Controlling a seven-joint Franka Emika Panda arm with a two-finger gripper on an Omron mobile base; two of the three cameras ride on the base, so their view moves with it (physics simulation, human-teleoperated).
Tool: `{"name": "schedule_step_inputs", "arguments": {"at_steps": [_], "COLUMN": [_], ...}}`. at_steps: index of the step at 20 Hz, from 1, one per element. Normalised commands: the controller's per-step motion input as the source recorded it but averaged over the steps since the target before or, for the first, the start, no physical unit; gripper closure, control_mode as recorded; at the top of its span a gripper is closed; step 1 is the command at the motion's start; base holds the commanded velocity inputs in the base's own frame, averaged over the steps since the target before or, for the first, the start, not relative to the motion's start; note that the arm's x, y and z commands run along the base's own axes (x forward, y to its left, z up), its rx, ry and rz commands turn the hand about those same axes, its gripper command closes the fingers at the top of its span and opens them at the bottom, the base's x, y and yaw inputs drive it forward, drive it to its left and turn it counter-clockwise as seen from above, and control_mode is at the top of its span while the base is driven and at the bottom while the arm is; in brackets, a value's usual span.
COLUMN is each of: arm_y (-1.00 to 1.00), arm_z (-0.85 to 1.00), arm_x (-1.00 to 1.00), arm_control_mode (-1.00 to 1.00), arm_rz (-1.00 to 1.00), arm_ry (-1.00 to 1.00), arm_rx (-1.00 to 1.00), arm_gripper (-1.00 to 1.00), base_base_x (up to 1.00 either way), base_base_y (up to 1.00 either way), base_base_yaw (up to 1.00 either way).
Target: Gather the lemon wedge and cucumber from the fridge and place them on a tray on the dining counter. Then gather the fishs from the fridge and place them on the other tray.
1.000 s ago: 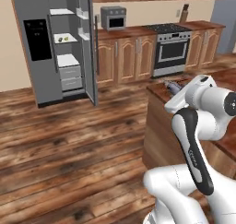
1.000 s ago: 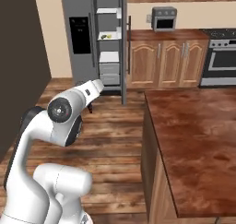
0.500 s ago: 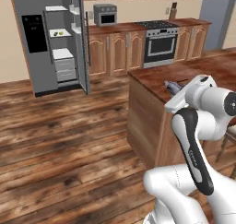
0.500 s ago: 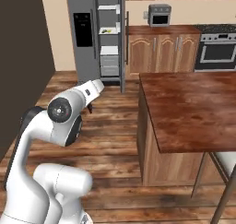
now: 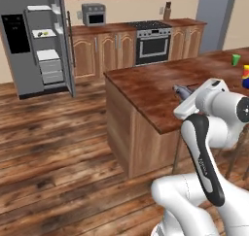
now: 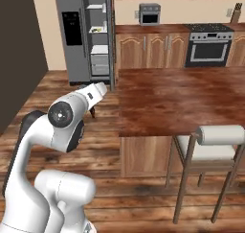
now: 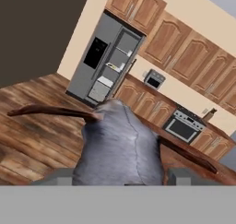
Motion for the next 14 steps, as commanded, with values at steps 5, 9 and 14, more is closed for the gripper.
{"name": "schedule_step_inputs", "arguments": {"at_steps": [5,9,14], "arm_y": [0.00,0.00,0.00], "arm_z": [0.00,0.00,0.00], "arm_x": [0.00,0.00,0.00], "arm_control_mode": [1.00,1.00,1.00], "arm_rz": [0.00,0.00,0.00], "arm_ry": [0.00,0.00,0.00], "arm_rx": [0.00,0.00,0.00], "arm_gripper": [1.00,1.00,1.00], "base_base_x": [0.05,0.13,0.11], "base_base_y": [-1.00,-1.00,-1.00], "base_base_yaw": [0.00,0.00,0.00]}}
